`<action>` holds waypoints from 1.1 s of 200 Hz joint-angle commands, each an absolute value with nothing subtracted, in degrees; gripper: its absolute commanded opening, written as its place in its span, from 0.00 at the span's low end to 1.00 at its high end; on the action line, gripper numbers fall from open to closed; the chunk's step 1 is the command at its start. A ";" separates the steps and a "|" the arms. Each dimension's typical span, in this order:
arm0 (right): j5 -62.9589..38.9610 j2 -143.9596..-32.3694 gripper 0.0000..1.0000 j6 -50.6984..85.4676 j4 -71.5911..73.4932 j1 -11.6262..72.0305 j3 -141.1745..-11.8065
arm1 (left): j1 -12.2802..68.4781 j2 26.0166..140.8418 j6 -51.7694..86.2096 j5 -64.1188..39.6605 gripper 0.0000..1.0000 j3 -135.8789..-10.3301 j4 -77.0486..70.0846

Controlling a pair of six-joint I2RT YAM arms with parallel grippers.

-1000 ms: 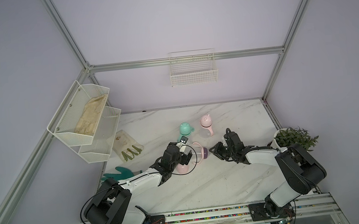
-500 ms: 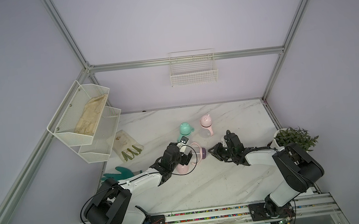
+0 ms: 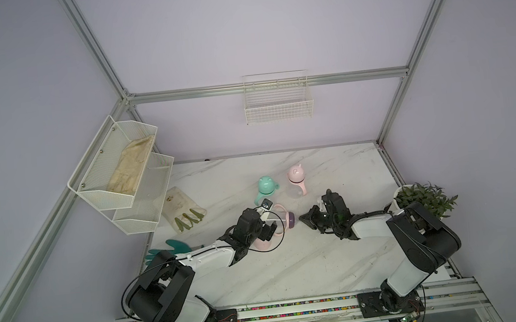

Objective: Assemble the baby bottles
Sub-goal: Adjust the baby bottle at the center of the board.

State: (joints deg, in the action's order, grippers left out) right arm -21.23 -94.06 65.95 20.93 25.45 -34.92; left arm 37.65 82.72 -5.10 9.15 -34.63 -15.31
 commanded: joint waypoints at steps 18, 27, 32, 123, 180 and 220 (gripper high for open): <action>-18.66 -88.54 0.00 59.79 12.30 25.32 -38.83 | 37.78 77.91 -3.63 8.17 0.89 -36.39 -15.35; -18.10 -87.27 0.00 57.62 9.08 25.32 -40.43 | 37.77 76.87 -3.38 8.48 0.89 -36.39 -14.96; -17.81 -86.72 0.00 56.02 7.05 25.32 -41.48 | 37.79 76.07 -3.26 8.69 0.89 -36.31 -14.79; -12.91 -84.93 0.00 27.50 -26.24 25.65 -68.82 | 37.79 61.36 -4.13 11.32 0.92 -37.00 -7.41; -10.44 -86.59 0.00 21.33 -34.97 27.51 -73.56 | 37.77 57.74 -4.60 12.44 0.94 -35.42 -6.27; -12.89 -85.96 0.00 20.21 -35.18 28.21 -72.91 | 37.79 57.73 -4.54 12.29 0.94 -34.89 -6.44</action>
State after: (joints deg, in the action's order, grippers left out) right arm -11.57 -86.32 22.72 -34.15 27.49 -72.23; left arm 37.65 58.48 -4.12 11.81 -34.61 -5.80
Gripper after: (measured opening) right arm 0.054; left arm 0.935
